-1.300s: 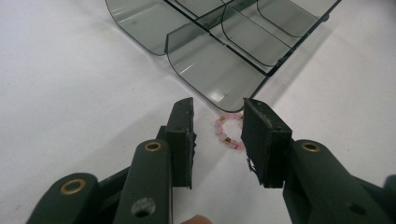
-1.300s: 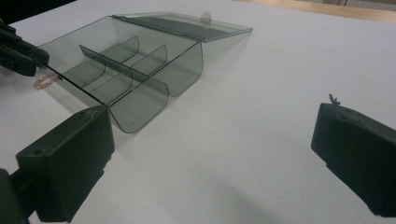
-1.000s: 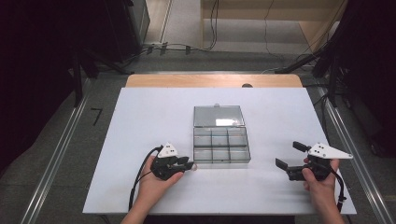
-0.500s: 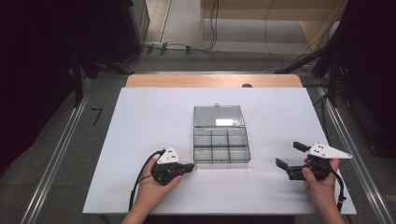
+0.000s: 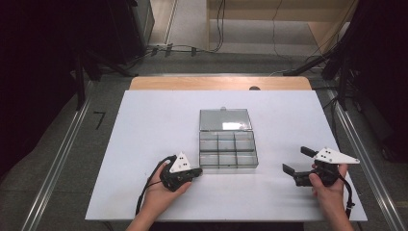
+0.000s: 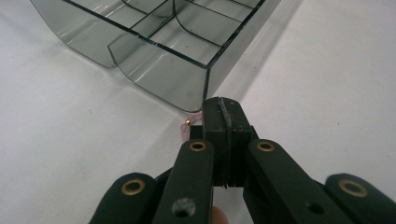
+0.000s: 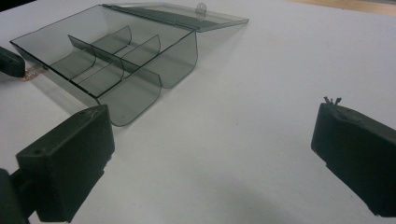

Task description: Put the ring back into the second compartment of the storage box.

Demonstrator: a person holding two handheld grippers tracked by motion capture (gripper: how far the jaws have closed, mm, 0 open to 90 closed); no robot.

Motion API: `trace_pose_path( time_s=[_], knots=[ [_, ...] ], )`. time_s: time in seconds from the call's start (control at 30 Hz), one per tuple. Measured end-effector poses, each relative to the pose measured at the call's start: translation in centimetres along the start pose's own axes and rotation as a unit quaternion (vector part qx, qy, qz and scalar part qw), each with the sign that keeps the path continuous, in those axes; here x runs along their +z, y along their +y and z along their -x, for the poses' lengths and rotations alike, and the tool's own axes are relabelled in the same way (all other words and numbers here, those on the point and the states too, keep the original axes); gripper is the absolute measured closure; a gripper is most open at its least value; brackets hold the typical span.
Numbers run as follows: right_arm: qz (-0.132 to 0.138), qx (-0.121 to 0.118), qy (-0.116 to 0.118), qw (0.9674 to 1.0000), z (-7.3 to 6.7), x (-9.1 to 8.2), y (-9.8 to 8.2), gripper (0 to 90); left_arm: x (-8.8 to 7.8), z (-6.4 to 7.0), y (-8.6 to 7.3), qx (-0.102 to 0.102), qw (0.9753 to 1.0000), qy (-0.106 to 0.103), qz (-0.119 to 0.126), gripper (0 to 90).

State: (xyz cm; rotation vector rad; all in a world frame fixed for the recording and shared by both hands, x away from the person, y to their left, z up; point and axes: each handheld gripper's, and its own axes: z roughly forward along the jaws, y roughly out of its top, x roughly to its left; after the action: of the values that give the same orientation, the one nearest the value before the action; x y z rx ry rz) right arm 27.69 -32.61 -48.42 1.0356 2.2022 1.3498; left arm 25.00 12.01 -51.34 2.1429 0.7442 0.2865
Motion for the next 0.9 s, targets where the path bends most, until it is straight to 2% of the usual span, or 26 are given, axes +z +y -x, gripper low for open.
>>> trace_pose_path(
  time_s=[0.07, 0.2, 0.43, 0.63, 0.77, 0.83, 0.9],
  knots=[
    [-0.001, 0.0, -0.001, 1.0, 0.0, 0.0, 0.0, 0.0, 0.1, -0.2, 0.0, -0.013, 0.9999, -0.007, -0.005, 89.1],
    [-0.002, -0.001, -0.001, 1.0, 0.0, 0.1, -0.1, 0.0, 0.0, -0.3, 0.0, -0.021, 0.9995, -0.021, -0.013, 89.1],
    [-0.004, -0.001, -0.003, 1.0, 0.0, 0.2, -0.1, 0.0, -0.6, -0.6, -0.3, -0.022, 0.9986, -0.044, -0.021, 88.9],
    [-0.003, 0.0, -0.005, 1.0, 0.1, 0.1, -0.1, 0.0, -1.7, -1.4, -0.5, -0.051, 0.9982, -0.029, 0.008, 76.1],
    [-0.004, -0.001, -0.006, 1.0, 0.2, 0.1, -0.1, 0.0, -1.4, -1.3, -0.5, -0.065, 0.9975, -0.027, 0.004, 67.6],
    [-0.004, 0.0, -0.007, 1.0, 0.2, 0.1, -0.1, 0.0, -1.1, -1.1, -0.4, -0.06, 0.9979, -0.023, -0.005, 67.0],
    [-0.005, 0.0, -0.007, 1.0, 0.2, 0.1, -0.2, 0.0, -0.9, -0.8, -0.3, -0.053, 0.9984, -0.01, -0.016, 66.9]
  ],
)
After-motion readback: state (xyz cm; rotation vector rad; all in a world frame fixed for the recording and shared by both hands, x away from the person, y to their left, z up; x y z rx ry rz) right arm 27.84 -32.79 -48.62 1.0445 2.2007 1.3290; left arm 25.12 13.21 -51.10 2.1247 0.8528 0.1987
